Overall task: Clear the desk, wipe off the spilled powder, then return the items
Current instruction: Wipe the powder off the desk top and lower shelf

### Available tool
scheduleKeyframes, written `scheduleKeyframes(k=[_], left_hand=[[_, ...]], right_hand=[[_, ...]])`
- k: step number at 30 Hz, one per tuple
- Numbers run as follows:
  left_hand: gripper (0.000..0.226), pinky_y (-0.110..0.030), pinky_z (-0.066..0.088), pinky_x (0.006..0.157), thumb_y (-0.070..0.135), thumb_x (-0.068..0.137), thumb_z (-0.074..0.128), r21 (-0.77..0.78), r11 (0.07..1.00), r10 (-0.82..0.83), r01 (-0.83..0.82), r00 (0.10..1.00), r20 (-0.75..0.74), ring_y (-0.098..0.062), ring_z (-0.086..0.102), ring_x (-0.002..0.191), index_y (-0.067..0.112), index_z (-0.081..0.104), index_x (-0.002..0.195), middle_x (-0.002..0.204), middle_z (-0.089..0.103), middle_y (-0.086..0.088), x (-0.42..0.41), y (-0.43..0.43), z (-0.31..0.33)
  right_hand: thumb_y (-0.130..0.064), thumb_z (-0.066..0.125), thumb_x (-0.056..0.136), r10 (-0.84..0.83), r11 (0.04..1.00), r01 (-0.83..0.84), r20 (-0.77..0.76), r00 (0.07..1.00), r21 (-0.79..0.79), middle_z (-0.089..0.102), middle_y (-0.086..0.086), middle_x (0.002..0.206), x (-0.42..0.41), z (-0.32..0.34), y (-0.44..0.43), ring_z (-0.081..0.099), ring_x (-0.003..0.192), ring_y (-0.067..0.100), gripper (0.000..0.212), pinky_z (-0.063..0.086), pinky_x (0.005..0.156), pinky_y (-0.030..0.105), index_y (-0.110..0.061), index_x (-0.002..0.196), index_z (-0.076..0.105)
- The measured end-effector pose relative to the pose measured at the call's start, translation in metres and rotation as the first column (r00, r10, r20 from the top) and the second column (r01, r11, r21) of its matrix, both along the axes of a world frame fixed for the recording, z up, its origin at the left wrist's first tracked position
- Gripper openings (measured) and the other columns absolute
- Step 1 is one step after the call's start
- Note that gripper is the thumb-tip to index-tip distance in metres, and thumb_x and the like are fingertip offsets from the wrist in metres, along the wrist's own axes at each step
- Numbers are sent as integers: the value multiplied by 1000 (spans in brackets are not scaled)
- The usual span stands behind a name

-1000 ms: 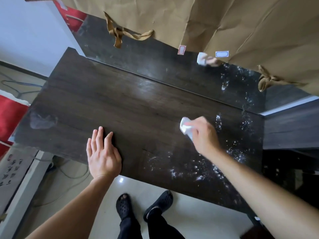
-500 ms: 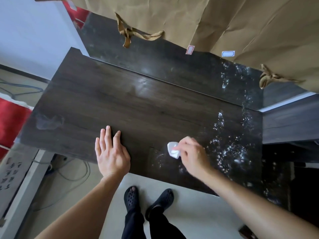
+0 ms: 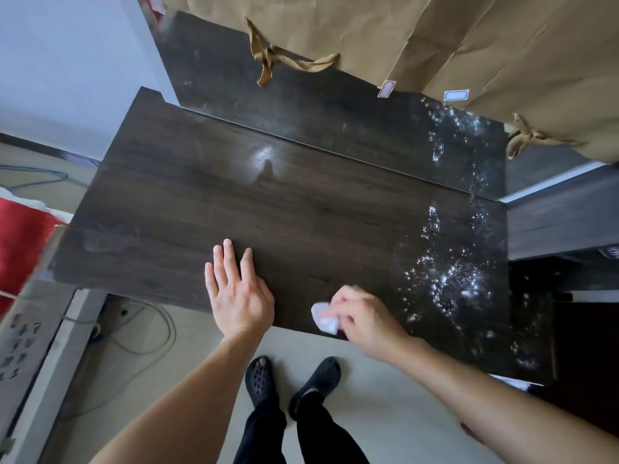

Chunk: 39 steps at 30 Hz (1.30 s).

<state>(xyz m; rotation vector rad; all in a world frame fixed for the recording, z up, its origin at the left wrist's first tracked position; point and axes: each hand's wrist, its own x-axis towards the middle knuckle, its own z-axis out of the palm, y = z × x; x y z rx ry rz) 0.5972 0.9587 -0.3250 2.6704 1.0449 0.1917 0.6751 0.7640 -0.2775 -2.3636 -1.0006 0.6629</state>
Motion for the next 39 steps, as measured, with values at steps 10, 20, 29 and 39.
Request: scheduleKeyframes(k=[10, 20, 29, 39], left_hand=[[50, -46, 14, 117, 20, 84, 34, -22, 999, -25, 25, 1000, 11, -33, 24, 143, 9, 52, 129, 151, 34, -18, -2, 3, -6], [45, -49, 11, 118, 13, 87, 42, -105, 994, -41, 37, 999, -31, -36, 20, 143, 6, 50, 131, 151, 30, -21, -4, 2, 1], [42, -51, 20, 115, 12, 82, 44, -179, 971, -158, 161, 987, 32, -37, 30, 139, 5, 58, 121, 145, 41, -21, 23, -78, 15], [46, -48, 19, 116, 17, 83, 37, 28, 984, -179, 178, 984, 20, -37, 28, 140, 4, 56, 124, 148, 37, -22, 22, -87, -3]], right_hand=[[0, 50, 82, -195, 981, 186, 217, 957, 60, 48, -4, 88, -19, -23, 48, 39, 85, 13, 28, 35, 64, 23, -20, 92, 67], [-2, 48, 76, -432, 902, 431, -25, 902, -36, 60, -14, 91, -73, 16, -89, 56, 88, 0, 37, 42, 75, 11, -23, 95, 72], [-22, 62, 88, -820, 564, 823, 156, 550, 63, 60, -6, 84, 86, 46, -112, 57, 79, 20, 8, 41, 64, 27, -16, 93, 61], [-9, 56, 81, -791, 557, 830, 285, 541, -31, 63, 13, 110, 248, -12, -107, 57, 102, 34, 24, 44, 84, 35, -14, 102, 66]])
